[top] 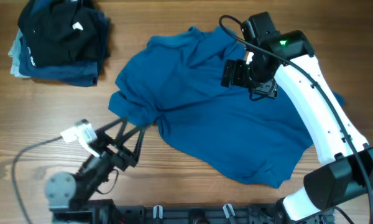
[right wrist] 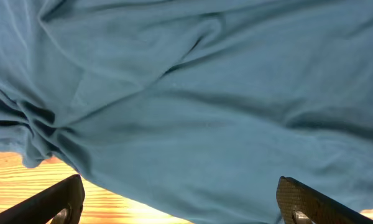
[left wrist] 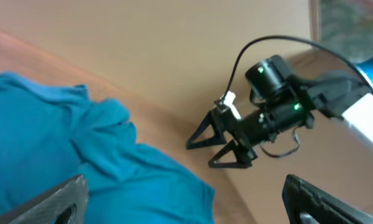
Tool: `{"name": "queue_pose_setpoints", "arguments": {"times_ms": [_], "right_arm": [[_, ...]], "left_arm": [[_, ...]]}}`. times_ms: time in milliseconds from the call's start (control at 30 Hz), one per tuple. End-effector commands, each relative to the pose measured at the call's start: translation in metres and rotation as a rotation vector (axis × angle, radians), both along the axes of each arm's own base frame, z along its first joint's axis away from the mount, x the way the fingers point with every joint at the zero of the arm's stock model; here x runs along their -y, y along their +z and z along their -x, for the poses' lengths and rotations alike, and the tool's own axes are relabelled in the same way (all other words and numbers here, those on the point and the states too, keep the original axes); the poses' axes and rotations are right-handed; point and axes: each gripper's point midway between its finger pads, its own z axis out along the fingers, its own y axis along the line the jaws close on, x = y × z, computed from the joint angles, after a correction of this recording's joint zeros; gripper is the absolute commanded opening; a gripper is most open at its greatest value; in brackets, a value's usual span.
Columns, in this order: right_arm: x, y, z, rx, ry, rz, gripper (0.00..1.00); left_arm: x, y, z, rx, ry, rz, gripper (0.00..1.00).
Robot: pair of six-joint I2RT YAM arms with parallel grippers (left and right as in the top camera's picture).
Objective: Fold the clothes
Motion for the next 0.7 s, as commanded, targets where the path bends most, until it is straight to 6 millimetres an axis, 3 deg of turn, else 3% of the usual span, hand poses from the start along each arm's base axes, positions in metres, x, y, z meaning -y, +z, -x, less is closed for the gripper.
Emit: {"name": "queue_pose_setpoints", "arguments": {"times_ms": [0, 67, 167, 200, 300, 467, 567, 667], "right_arm": [[0.009, 0.006, -0.001, 0.029, -0.028, 0.036, 0.99], [0.014, 0.006, -0.002, 0.033, -0.038, 0.063, 1.00], [0.038, 0.005, 0.001, 0.025, -0.159, 0.155, 1.00], [0.044, 0.005, 0.002, 0.019, -0.184, 0.166, 1.00], [0.057, 0.004, 0.000, 0.005, -0.227, 0.155, 1.00], [0.085, 0.003, -0.001, -0.032, -0.312, 0.107, 1.00], [0.101, 0.003, 0.000, -0.042, -0.332, 0.112, 1.00], [0.106, 0.003, 0.000, -0.043, -0.325, 0.116, 1.00]], "left_arm": [[-0.010, 0.044, -0.015, -0.017, 0.061, -0.163, 0.99], [-0.024, 0.041, -0.026, -0.162, 0.124, -0.255, 0.99], [-0.065, 0.019, -0.035, -0.511, 0.291, -0.434, 1.00], [-0.070, 0.014, -0.037, -0.592, 0.300, -0.463, 0.99], [-0.059, 0.005, -0.052, -0.689, 0.209, -0.458, 1.00], [-0.020, -0.031, -0.056, -0.881, -0.051, -0.335, 1.00], [-0.027, -0.072, -0.055, -1.083, -0.050, -0.370, 1.00], [-0.046, -0.113, -0.051, -1.338, 0.085, -0.377, 1.00]]}}
